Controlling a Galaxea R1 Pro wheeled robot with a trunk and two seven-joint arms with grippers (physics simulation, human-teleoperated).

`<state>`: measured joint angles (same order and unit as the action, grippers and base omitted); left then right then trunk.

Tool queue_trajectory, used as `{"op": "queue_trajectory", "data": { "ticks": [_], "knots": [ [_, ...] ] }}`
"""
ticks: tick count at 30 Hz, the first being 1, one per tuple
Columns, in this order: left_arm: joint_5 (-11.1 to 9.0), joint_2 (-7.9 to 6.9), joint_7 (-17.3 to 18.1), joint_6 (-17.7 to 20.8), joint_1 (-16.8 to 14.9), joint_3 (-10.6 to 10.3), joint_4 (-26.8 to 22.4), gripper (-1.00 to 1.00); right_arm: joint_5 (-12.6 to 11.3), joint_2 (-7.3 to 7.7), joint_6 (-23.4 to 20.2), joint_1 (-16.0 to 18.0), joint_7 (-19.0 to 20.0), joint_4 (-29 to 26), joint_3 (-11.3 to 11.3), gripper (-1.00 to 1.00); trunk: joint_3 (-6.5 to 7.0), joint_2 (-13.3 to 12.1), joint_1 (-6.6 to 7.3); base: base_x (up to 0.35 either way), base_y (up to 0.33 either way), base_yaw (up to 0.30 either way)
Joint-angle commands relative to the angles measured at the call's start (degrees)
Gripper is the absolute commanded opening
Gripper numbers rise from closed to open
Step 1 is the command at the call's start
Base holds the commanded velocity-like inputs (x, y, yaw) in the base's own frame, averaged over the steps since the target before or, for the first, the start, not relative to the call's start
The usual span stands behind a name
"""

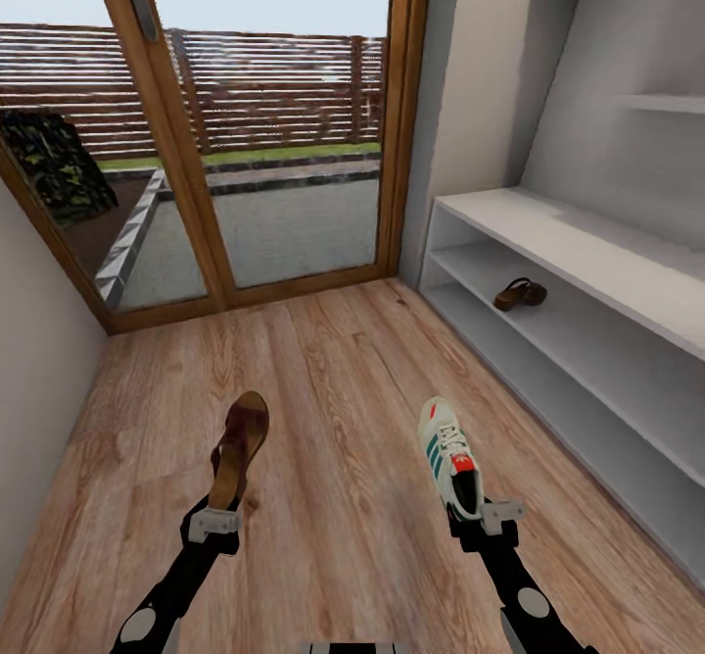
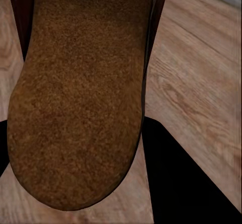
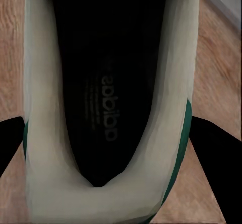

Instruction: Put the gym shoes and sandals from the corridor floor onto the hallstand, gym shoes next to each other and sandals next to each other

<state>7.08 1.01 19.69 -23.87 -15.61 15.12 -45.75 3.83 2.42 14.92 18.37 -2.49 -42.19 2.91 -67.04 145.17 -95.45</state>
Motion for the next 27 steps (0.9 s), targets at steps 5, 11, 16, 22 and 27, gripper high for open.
{"op": "queue_trajectory", "data": {
  "ticks": [5,11,16,22,27],
  "knots": [
    [0.7,0.11,0.3,-0.3,0.0,0.4,0.0,-1.0,0.4,0.04,0.1,0.1,-0.3,0.0,0.2,-1.0,0.06,0.0,0.01,0.0,0.0,-0.28],
    [0.7,0.08,0.3,-0.3,0.0,0.5,0.0,-1.0,0.4,0.04,0.1,0.1,-0.3,0.0,0.2,-1.0,0.17,0.0,0.01,0.0,0.0,-0.279],
    [0.7,0.1,0.3,-0.3,0.0,0.4,0.0,-1.0,0.4,0.04,0.1,0.1,-0.3,0.1,0.2,-1.0,0.27,0.0,0.01,0.0,0.0,-0.261],
    [0.7,0.06,0.3,-0.3,0.0,0.4,0.0,-1.0,0.4,0.04,0.1,0.1,-0.3,0.1,0.2,-1.0,0.34,0.0,0.01,0.0,0.0,-0.164],
    [0.7,0.05,0.3,-0.3,0.0,0.5,0.0,-1.0,0.4,0.04,0.1,0.0,-0.3,0.1,0.2,-1.0,0.36,0.0,0.01,0.0,0.0,-0.052]
  ]
}}
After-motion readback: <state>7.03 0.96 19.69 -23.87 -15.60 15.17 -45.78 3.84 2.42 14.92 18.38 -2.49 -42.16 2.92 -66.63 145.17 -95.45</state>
